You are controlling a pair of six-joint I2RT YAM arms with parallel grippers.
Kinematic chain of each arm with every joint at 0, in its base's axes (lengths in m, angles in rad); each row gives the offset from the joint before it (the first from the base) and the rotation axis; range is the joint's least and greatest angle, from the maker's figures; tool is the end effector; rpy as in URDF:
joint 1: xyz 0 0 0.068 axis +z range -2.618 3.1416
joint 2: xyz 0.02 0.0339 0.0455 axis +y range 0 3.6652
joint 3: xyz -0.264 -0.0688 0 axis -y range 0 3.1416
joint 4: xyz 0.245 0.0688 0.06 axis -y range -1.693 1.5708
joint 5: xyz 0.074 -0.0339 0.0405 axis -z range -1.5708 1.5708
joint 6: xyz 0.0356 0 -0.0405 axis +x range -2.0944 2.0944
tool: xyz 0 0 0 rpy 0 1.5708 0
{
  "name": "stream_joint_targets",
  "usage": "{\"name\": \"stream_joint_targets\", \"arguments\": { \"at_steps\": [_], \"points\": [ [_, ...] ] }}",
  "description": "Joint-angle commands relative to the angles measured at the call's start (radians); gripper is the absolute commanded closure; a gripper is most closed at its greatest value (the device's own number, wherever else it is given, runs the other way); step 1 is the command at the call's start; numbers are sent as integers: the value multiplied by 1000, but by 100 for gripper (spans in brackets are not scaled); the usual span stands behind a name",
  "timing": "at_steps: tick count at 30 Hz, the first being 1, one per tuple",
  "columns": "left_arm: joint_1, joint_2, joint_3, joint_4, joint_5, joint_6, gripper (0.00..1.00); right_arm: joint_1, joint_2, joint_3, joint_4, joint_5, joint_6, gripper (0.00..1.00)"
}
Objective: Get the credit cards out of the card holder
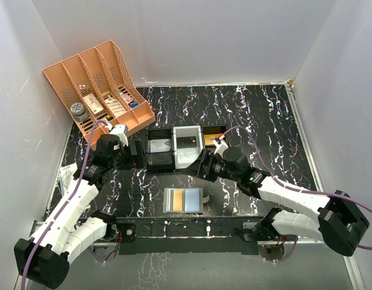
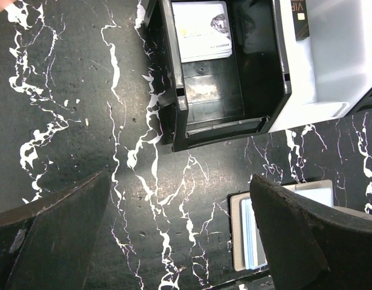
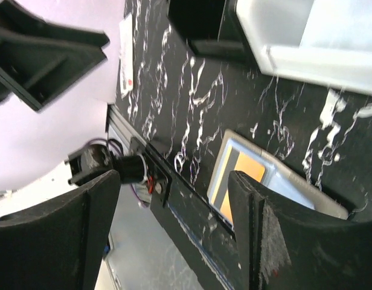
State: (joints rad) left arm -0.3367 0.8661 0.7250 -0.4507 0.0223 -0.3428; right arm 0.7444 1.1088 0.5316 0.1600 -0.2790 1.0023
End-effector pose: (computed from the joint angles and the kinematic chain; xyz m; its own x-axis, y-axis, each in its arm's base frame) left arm 0.1800 -0.0638 0.2784 -0.6128 -0.1415 -0.7775 0.1505 0.9449 -0.2907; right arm 0.1694 0.1694 0.2226 -0.8654 0.3043 -0.3981 -0.1992 0.5202 0.8305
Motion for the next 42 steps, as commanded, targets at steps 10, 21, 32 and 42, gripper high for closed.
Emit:
{"name": "stream_joint_targets", "arguments": {
  "at_steps": [10,21,32,42],
  "points": [
    [4,45,-35,47,307,-96,5,212,30,-11,-56,162,38,42],
    [-73,14,-177,163,487,-262,33,257,150,-99,121,111,108,53],
    [-242,120,-197,247,403,-314,53,259,286,-71,150,138,121,58],
    [-346,226,-202,288,348,-311,79,259,299,-137,205,159,159,65]
  ]
}}
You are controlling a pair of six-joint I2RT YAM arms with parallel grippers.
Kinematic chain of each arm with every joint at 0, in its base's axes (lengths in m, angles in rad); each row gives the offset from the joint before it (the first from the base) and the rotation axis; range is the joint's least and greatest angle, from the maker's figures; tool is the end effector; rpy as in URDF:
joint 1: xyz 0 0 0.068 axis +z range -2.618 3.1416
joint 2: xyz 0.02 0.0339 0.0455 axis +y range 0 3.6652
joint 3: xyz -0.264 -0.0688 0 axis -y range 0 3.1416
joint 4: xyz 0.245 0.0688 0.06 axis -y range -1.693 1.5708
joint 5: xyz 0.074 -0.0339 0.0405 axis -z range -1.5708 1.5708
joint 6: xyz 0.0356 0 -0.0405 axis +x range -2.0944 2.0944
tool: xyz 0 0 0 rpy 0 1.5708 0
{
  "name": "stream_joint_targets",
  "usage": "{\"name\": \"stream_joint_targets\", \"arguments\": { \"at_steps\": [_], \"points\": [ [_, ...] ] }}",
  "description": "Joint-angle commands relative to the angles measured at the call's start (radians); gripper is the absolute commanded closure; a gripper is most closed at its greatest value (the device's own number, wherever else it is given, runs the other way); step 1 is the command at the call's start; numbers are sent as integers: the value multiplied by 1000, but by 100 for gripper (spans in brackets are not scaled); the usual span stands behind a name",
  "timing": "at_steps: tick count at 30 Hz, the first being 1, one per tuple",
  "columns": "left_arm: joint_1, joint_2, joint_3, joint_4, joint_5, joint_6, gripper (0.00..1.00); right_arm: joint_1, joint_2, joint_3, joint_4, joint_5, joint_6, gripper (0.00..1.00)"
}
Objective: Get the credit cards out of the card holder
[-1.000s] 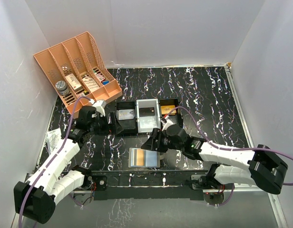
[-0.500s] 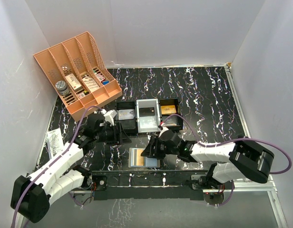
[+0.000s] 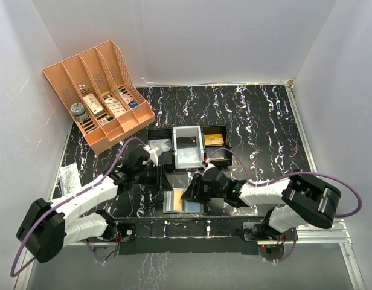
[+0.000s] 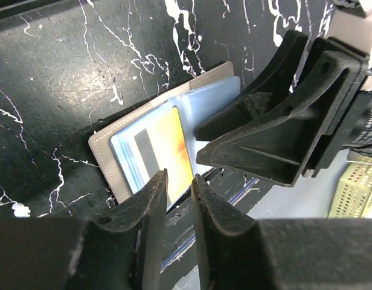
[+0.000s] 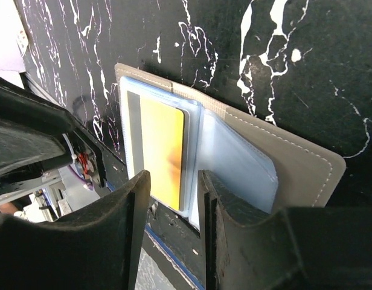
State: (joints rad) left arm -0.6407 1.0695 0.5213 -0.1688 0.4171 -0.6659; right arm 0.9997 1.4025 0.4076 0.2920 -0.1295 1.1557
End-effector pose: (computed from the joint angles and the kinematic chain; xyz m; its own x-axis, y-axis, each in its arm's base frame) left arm 0.1628 -0.1394 0.1985 -0.9031 -0.0311 -0.4283 0.2968 0.6755 -0.6750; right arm 0.1274 0.2069 0.1303 -0.9531 0.1953 -0.2313 -0.0382 0.6804 0.7318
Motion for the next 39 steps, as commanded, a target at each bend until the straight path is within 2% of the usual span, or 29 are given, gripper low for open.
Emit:
{"name": "stream_joint_targets", "arguments": {
  "at_steps": [1,6,19,24,33,39],
  "points": [
    [-53,31,4,-3,-63,19,79,3,13,-14,86,-4,3,66],
    [-97,67,-4,-11,-77,3,73,4,12,-15,91,0,4,69],
    [-171,70,-92,28,-124,-64,71,3,35,-15,107,-16,0,74],
    [-182,74,-97,28,-145,-75,76,4,48,-8,117,-36,-3,78],
    [-202,128,-84,22,-166,-74,84,4,91,6,129,-60,-13,80],
    [-209,142,-73,6,-186,-72,85,4,103,12,130,-73,-28,91]
  ]
}}
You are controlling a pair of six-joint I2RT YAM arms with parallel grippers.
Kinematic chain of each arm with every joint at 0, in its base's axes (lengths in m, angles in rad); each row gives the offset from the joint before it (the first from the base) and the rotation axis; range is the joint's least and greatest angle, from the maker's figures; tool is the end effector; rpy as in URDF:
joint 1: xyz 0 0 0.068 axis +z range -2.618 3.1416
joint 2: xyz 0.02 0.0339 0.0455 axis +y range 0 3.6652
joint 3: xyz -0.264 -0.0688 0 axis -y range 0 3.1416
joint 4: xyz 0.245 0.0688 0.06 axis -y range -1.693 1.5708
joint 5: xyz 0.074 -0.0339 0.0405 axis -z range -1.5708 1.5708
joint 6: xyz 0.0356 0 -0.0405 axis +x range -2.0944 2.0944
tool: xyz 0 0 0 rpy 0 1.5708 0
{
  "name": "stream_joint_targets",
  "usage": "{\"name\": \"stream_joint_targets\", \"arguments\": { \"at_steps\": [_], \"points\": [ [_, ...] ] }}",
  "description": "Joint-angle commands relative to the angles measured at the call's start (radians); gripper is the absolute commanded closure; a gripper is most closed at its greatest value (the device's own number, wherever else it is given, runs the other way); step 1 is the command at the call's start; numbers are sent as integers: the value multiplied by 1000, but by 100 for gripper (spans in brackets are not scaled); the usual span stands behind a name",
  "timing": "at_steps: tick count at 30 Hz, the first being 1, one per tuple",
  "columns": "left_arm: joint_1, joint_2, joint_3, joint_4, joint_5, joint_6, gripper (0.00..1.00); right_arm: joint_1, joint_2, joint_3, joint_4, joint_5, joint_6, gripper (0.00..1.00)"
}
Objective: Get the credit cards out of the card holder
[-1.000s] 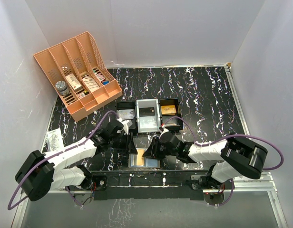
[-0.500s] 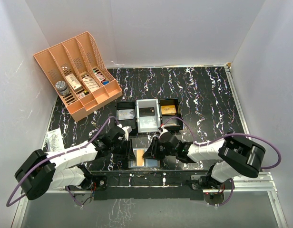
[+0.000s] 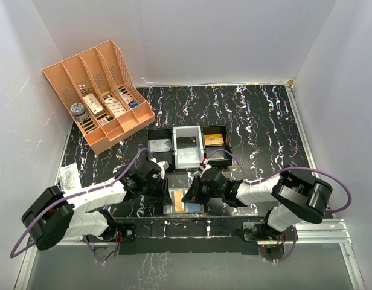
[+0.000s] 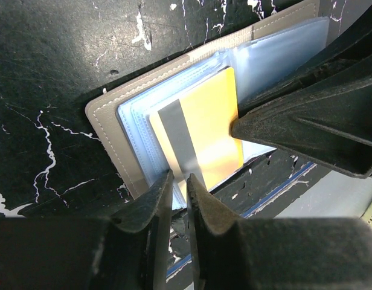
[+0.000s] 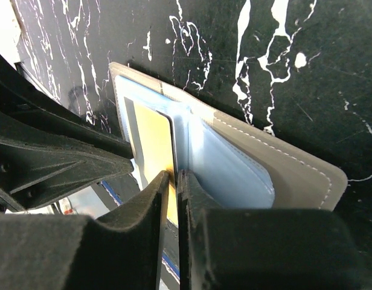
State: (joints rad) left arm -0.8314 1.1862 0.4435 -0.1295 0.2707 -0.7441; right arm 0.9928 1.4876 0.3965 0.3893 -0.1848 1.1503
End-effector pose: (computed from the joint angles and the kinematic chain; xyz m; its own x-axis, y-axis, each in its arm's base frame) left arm 0.1356 -0.1628 0.1538 -0.9403 0.0625 -0.3345 0.2596 0.7674 -0.5863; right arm 0.1298 0.2110 0.1166 -0.9656 0.1622 -0.2034 -0.0454 0.6649 0.7456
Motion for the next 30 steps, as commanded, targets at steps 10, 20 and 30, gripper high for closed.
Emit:
{"name": "stream_joint_targets", "arguments": {
  "at_steps": [10,20,30],
  "points": [
    [-21,13,13,-67,-55,17,87,9,-67,21,-65,42,-64,100],
    [-21,-18,11,-88,-69,6,87,9,-103,11,-113,89,-60,100],
    [-21,-40,11,-110,-96,2,86,7,-144,-4,-137,127,-50,100]
  ]
}}
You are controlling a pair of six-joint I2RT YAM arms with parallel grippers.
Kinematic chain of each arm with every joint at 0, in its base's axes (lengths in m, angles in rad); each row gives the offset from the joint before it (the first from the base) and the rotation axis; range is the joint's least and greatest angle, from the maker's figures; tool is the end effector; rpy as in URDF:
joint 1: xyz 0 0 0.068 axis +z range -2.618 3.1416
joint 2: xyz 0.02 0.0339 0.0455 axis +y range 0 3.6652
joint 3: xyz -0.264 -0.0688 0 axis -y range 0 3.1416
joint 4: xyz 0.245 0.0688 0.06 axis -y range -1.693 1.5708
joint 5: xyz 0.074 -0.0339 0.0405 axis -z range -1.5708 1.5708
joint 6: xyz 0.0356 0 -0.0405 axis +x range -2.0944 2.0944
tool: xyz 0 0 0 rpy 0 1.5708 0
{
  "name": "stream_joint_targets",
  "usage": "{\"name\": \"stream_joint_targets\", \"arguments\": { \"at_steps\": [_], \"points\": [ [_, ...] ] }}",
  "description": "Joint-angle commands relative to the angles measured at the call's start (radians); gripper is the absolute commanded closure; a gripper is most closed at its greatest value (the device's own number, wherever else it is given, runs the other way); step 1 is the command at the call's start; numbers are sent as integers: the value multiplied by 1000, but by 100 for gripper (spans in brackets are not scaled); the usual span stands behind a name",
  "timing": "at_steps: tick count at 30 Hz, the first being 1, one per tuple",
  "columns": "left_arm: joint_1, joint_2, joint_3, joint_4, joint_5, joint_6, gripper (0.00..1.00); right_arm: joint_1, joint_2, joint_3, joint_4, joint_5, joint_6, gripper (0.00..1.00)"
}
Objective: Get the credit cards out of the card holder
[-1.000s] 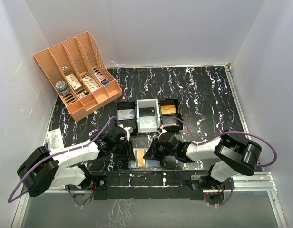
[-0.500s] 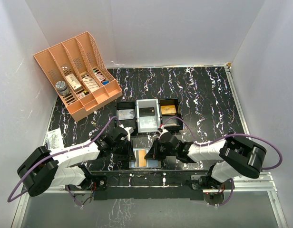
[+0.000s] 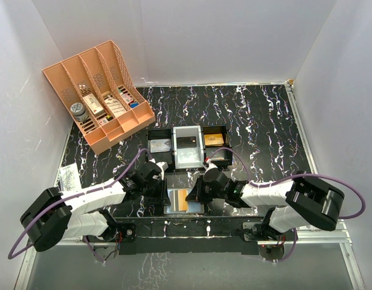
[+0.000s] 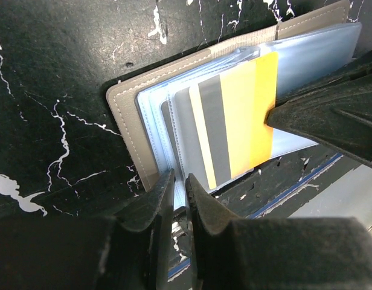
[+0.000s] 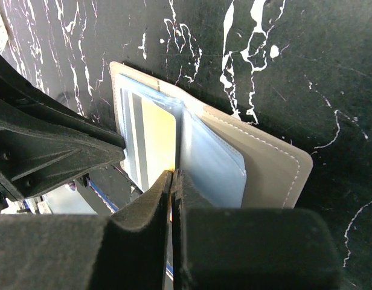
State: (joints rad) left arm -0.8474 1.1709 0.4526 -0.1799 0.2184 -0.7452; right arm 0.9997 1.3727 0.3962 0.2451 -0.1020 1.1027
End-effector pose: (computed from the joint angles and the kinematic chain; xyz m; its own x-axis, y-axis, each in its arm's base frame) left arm 0.1325 -0.1617 0.1555 -0.9373 0.0613 -0.3430 0.2524 0.7982 -0.5470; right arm 0.1247 0.2008 0.1299 -0.9464 0.1695 -0.2751 -0.0739 0.7153 0.6949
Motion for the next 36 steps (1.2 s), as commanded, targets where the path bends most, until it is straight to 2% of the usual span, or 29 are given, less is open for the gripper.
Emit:
{"name": "stream_joint_targets", "arguments": {
  "at_steps": [1,7,14,20,24,28,33,36],
  "points": [
    [-5,-32,6,-64,-47,5,85,-1,-28,-3,8,42,-4,100],
    [-5,-94,85,-79,-49,12,73,-1,3,7,32,9,-10,100],
    [-6,-68,70,114,77,-25,64,-1,22,7,48,2,-9,100],
    [-9,23,14,158,66,-39,68,-3,17,-1,51,2,-8,100],
    [-13,50,16,30,-38,-45,74,-4,11,-5,45,6,-7,100],
    [-13,25,5,-31,-86,-32,75,-6,-3,-2,30,12,-13,100],
    [-13,8,-26,-30,-87,-28,75,-25,-63,-39,133,-40,19,100],
    [-13,7,-47,18,-50,-37,75,-27,-80,-85,138,-36,25,94]
  ]
}}
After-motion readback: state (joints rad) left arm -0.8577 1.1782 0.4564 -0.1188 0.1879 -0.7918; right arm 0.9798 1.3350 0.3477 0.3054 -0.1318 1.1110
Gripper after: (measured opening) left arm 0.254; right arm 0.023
